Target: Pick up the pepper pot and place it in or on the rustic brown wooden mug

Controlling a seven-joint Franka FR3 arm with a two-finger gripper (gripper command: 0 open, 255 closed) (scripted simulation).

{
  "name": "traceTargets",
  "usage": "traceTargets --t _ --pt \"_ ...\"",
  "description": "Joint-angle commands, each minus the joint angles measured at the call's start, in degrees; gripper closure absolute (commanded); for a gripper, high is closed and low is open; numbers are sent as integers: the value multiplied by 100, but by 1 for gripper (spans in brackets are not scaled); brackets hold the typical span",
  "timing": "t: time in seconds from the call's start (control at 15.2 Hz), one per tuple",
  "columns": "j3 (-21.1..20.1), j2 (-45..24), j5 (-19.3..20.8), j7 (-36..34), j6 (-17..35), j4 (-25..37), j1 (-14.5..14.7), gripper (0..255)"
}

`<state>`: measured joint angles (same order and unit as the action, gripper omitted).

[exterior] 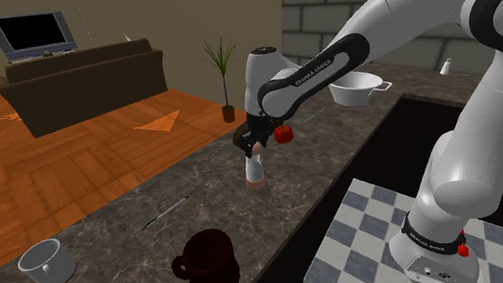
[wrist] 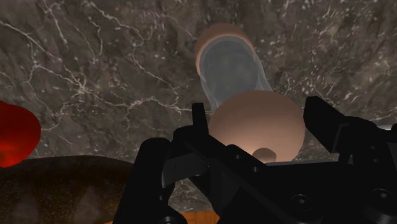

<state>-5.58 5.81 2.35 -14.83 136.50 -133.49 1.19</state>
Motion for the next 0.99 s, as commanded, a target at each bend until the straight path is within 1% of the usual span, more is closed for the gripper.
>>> traceTargets --t 0.0,0.53,0.92 --pt "0 -3 0 0 -1 -4 0 255" --pt "0 -4 0 0 0 -4 0 255" --pt "8 225 -47 46 -474 243 6 255"
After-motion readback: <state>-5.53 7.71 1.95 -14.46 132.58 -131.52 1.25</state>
